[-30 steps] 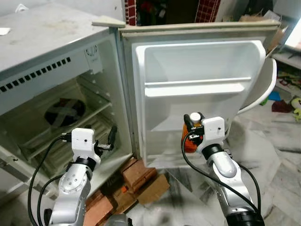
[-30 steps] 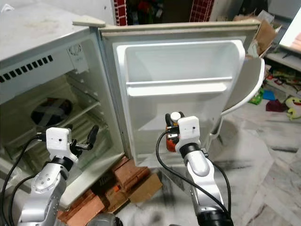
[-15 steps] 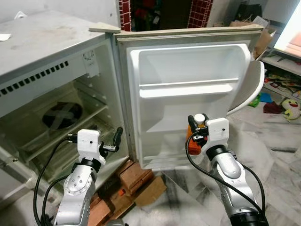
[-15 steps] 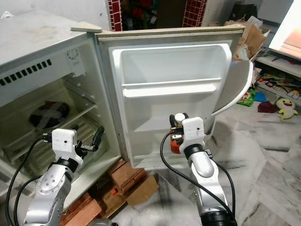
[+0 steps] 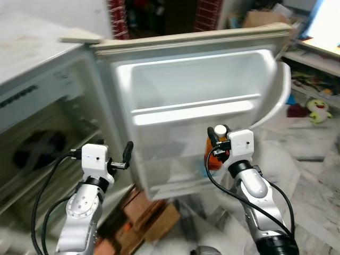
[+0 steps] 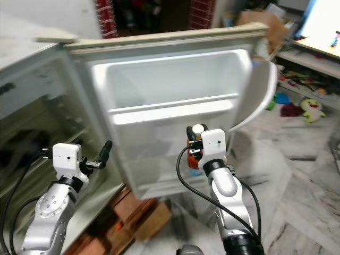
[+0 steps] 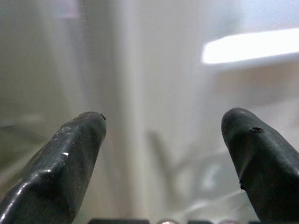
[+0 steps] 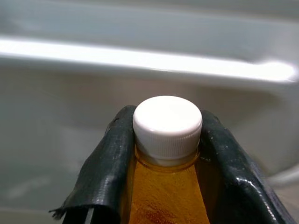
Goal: Restocking fridge
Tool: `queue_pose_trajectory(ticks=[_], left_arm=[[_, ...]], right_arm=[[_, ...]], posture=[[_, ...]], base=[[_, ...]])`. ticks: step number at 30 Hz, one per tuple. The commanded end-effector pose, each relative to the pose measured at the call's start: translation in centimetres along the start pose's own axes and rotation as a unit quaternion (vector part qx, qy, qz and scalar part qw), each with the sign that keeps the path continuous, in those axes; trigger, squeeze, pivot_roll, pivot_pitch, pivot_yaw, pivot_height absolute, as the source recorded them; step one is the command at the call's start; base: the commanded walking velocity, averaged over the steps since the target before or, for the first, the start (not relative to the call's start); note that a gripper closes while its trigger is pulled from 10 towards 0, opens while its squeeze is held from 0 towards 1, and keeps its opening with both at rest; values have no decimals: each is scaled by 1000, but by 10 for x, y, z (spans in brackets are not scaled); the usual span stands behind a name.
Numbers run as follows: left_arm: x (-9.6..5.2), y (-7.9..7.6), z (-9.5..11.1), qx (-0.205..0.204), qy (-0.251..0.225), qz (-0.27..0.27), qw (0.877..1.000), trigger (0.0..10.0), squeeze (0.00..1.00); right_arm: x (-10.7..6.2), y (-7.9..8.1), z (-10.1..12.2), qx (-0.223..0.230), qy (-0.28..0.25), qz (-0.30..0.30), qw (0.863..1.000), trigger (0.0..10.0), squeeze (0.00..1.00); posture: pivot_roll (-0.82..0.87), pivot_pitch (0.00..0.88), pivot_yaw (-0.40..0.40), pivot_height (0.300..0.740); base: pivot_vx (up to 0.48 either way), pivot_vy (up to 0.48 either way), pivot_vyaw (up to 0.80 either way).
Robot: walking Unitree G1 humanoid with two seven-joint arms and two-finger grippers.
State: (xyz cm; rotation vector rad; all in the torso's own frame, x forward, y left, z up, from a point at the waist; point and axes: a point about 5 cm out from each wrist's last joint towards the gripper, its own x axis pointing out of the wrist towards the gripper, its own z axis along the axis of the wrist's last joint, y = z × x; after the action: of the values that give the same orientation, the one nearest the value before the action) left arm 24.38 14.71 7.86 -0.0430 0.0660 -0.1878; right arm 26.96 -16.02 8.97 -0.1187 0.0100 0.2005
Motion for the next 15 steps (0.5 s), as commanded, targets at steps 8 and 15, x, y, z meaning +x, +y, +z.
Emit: queue_pose_trajectory(ticks=[8,15], left_arm=[[-8,6,-1,1,3,12,1000,10000,0],[-11,6,-3,-2,8,19,1000,10000,0]], right_arm=[[1,2,9,0,-20,4,1000,10000,0],[-2,5,7,6,-14,10,1000,10000,0]], posture=[[46,0,-6,740],[47,4,-5,740]], base=[[126,0,0],[0,0,0]])
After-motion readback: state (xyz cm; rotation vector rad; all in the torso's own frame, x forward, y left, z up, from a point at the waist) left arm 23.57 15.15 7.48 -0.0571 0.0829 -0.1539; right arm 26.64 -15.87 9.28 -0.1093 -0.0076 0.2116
